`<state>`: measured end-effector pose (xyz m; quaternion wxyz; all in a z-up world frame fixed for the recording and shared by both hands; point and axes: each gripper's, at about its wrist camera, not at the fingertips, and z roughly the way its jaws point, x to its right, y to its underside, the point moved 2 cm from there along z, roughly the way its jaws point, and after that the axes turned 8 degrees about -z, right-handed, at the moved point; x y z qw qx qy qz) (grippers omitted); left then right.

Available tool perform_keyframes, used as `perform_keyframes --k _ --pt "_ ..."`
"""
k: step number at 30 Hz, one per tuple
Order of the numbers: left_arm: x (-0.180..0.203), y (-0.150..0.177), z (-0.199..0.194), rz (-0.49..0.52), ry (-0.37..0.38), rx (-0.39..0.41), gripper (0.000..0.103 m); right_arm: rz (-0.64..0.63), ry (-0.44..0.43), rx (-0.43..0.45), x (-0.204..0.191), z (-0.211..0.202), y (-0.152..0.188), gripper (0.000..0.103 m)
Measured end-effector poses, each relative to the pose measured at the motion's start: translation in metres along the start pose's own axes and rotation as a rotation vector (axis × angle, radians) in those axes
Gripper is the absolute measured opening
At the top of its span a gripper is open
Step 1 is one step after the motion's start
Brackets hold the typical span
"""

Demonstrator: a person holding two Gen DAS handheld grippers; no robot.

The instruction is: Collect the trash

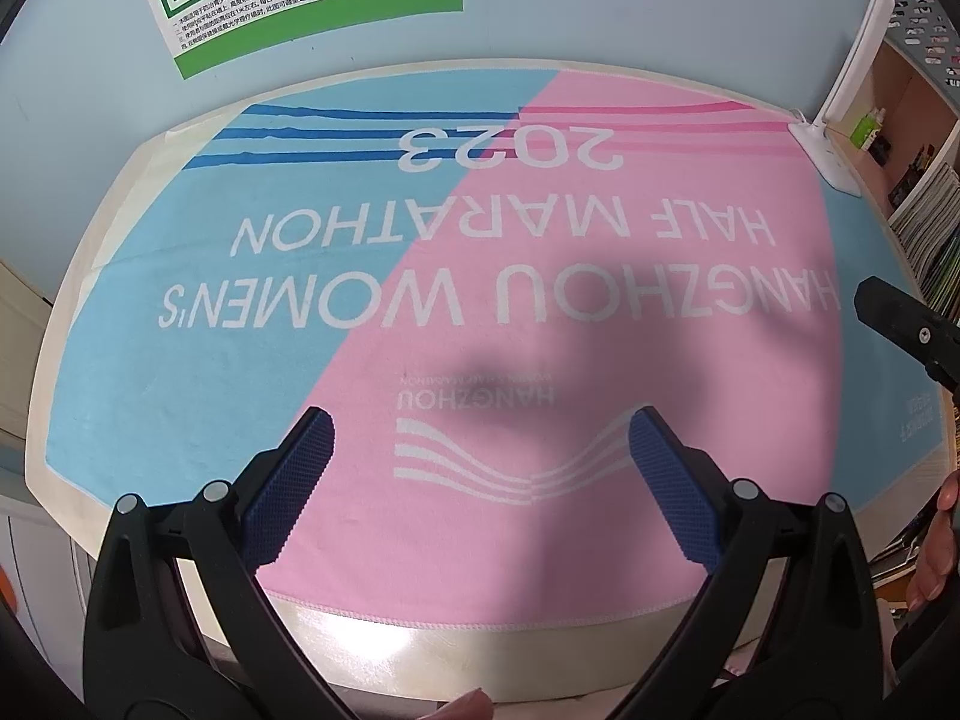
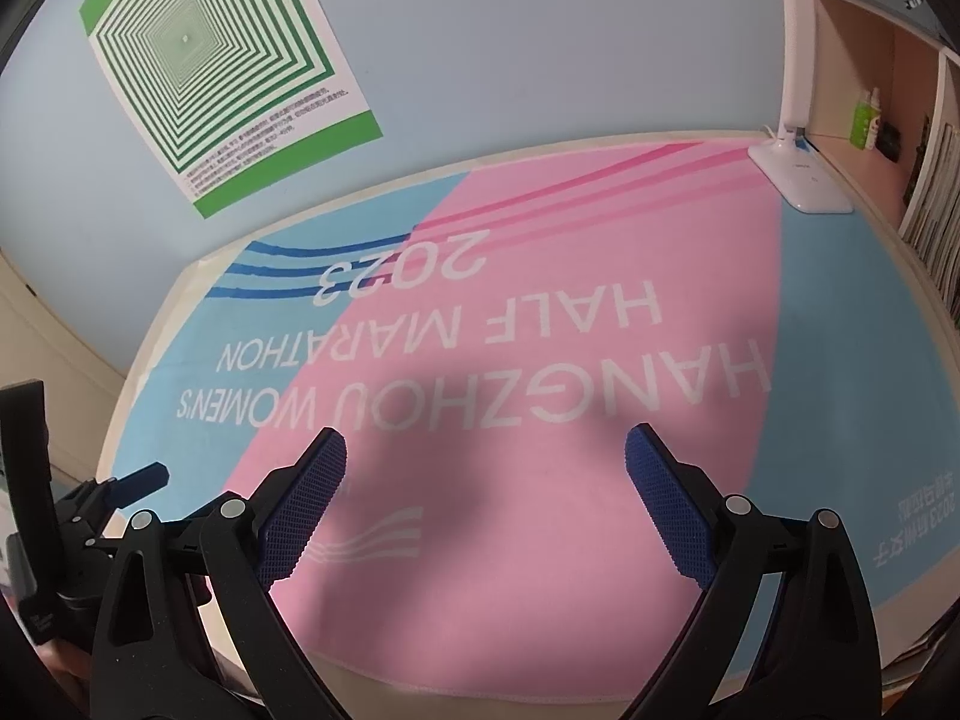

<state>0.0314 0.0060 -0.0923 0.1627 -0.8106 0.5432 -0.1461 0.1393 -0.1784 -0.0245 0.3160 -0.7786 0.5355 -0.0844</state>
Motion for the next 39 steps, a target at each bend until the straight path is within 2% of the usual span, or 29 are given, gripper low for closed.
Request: perform_keyframes --k 39 --pt "0.0054 0.0039 0.0016 0.0 0.006 -0.004 0.096 -0.01 -0.015 -0.008 -0.0032 0.0011 0.0002 0.093"
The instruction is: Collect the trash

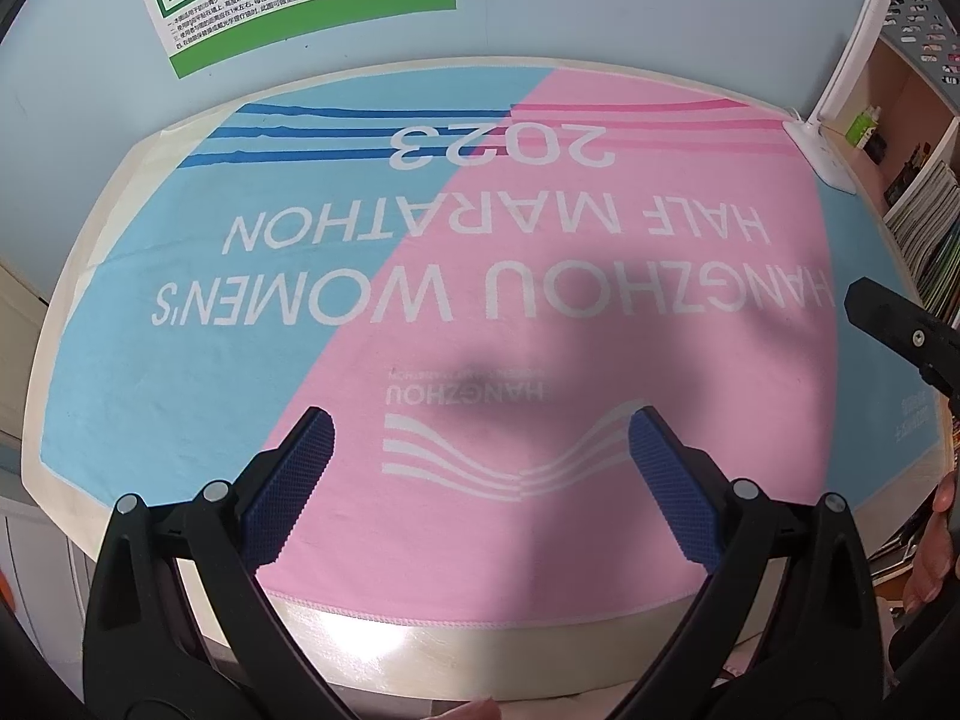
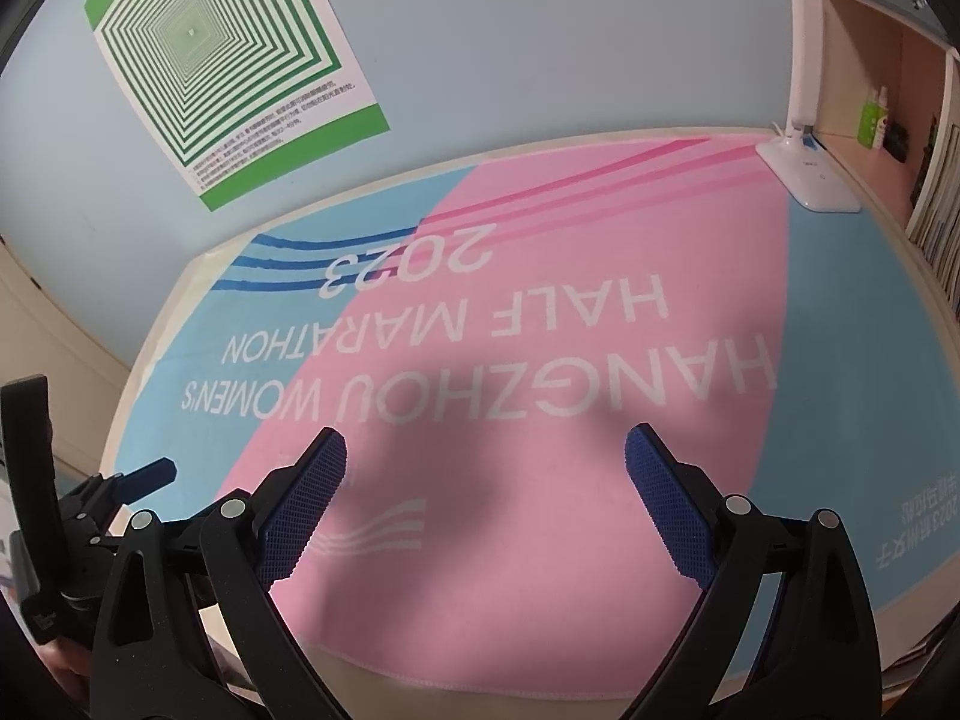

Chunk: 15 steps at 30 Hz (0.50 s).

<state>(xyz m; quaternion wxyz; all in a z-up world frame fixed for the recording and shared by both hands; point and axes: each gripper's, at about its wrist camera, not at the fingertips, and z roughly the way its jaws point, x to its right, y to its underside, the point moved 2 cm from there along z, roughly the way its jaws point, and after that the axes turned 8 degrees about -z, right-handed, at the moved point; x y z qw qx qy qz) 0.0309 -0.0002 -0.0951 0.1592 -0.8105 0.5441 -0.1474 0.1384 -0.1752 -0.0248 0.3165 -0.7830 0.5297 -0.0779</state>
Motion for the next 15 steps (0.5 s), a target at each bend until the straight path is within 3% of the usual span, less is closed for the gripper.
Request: perform_keyframes --k 15 --pt "-0.0007 0.0031 -0.0031 -0.001 -0.004 0.005 0.096 0.003 -0.009 0.0 0.0006 -0.0007 0.0005 0.093"
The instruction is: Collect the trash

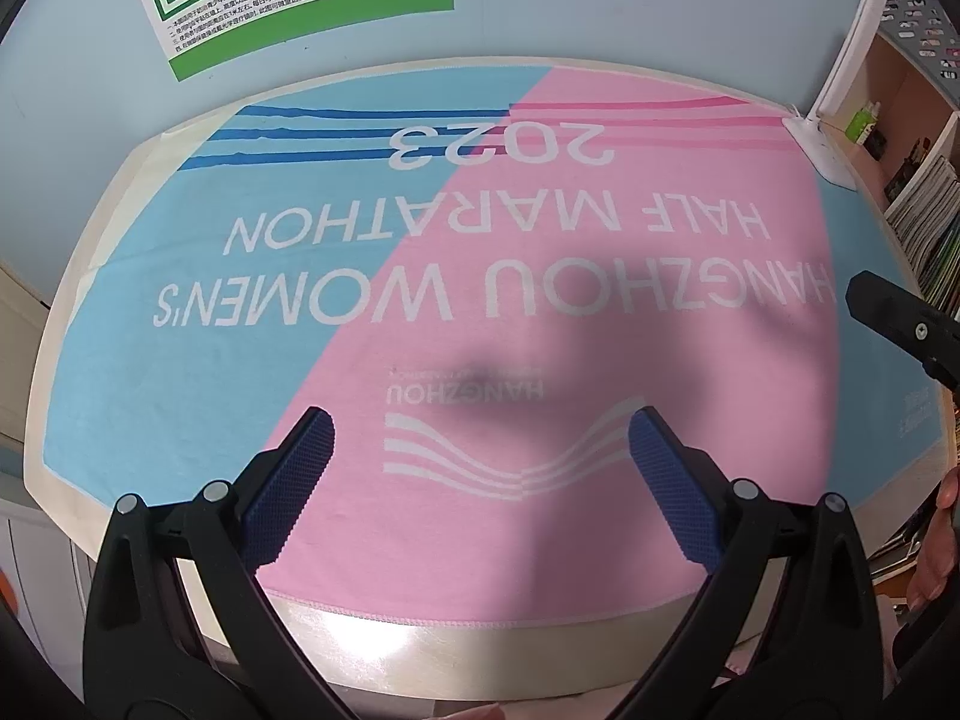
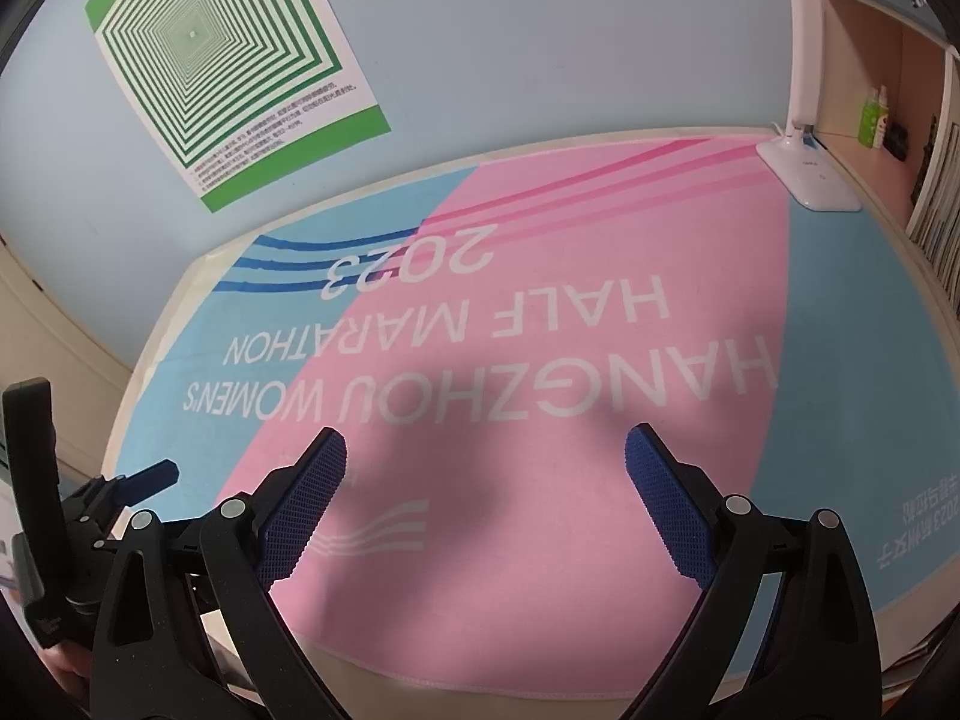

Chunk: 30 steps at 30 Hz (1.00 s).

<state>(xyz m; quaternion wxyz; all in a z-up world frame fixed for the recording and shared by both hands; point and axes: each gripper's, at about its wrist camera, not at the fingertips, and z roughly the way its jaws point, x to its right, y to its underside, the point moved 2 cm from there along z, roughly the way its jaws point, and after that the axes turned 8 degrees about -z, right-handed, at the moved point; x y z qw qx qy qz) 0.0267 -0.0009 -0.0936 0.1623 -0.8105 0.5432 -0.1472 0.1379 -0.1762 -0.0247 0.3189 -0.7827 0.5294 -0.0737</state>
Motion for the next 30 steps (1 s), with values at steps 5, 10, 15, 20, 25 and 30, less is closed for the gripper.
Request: perform_keyframes --k 5,10,15,20,25,30 --pt "-0.0007 -0.0001 0.0004 0.0 0.0 0.001 0.096 0.0 0.0 0.002 -0.0003 -0.0002 0.0 0.093" --pt "-0.0011 -0.0002 0.0002 0.001 -0.003 0.002 0.096 0.004 0.002 0.005 0.0009 -0.0007 -0.0013 0.093" --pt "-0.0013 0.0002 0.0001 -0.001 -0.002 0.002 0.096 0.003 0.001 0.005 0.0008 -0.0007 -0.001 0.093" --pt "-0.0013 0.0002 0.0002 -0.001 -0.003 0.001 0.096 0.003 0.001 0.006 0.0009 -0.0011 -0.0012 0.093" --pt "-0.0017 -0.0003 -0.0002 -0.002 -0.002 0.002 0.096 0.004 0.0 0.006 0.0008 -0.0014 -0.0008 0.093" --pt "-0.0016 -0.0002 -0.0001 -0.001 -0.003 0.002 0.096 0.004 0.001 0.006 0.0009 -0.0018 -0.0005 0.093"
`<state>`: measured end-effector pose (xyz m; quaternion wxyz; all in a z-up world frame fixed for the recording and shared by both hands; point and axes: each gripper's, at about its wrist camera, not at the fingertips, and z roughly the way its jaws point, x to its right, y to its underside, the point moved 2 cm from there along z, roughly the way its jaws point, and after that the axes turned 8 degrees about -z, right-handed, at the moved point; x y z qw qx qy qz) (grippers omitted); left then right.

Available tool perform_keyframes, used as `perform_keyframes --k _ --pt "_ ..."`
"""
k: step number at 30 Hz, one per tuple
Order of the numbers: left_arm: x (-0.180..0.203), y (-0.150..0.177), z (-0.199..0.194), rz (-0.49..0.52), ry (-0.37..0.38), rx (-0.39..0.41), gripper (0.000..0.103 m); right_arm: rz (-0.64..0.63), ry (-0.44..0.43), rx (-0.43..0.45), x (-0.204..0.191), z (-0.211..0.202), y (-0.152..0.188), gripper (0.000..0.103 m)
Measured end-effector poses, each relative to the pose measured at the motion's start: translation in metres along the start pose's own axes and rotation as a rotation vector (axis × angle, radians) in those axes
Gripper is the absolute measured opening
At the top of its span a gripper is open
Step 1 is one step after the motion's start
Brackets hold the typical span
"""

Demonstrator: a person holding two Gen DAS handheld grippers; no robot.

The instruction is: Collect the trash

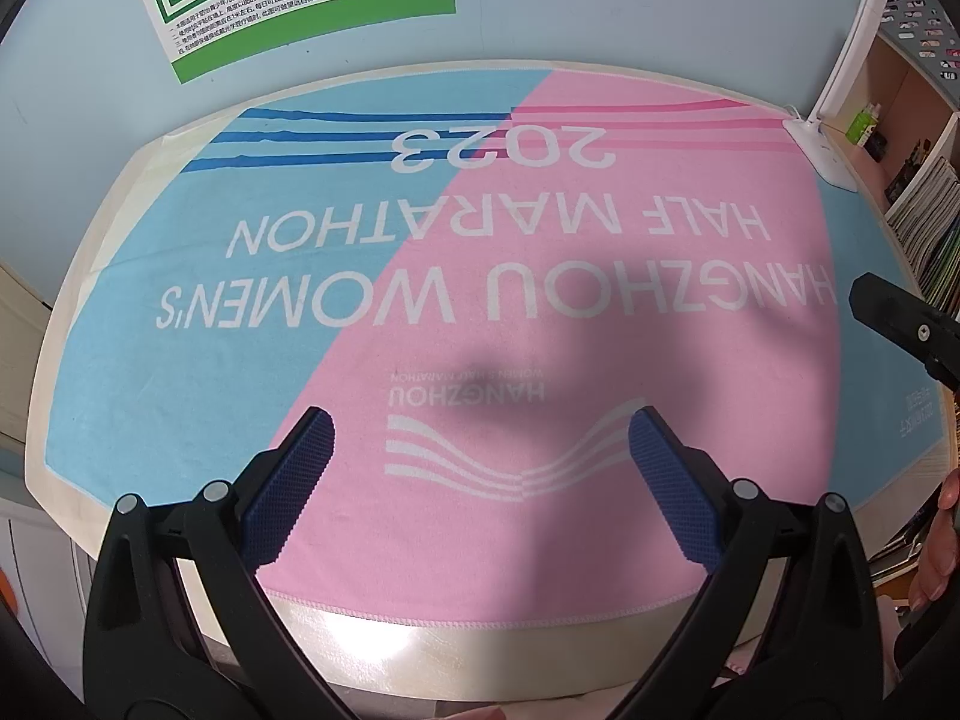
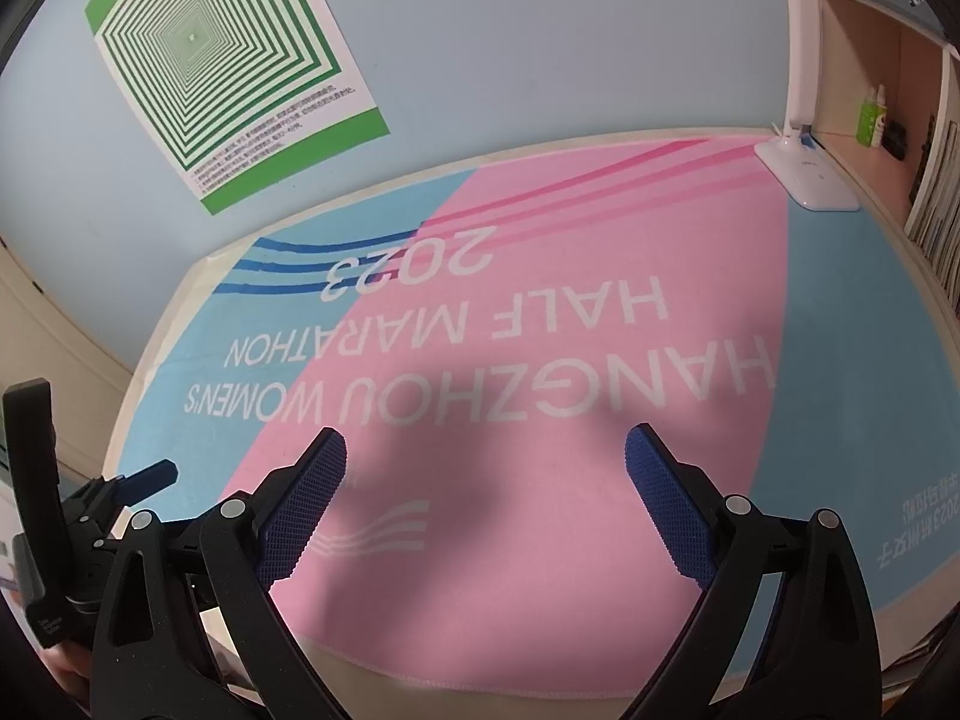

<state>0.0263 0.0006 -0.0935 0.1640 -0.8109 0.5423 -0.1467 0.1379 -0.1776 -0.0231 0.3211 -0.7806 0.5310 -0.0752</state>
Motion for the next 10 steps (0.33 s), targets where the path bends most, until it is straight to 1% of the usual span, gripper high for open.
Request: perform_keyframes --k 3,5,7,10 --pt "-0.0002 -0.0002 -0.0002 0.001 0.002 -0.001 0.096 0.001 -0.001 0.0 0.0001 -0.0004 -0.0001 0.093" --pt "-0.0007 -0.0002 -0.0006 -0.001 -0.021 0.003 0.096 0.0 -0.001 0.001 -0.0001 -0.0005 -0.0002 0.093" --pt "-0.0003 -0.0009 -0.0011 0.0 0.002 -0.002 0.096 0.0 -0.002 0.003 -0.0001 -0.0006 -0.0001 0.093" --pt "0.0022 -0.0011 -0.0007 0.01 -0.004 -0.003 0.096 -0.001 -0.001 0.002 0.0009 -0.0011 0.0001 0.093"
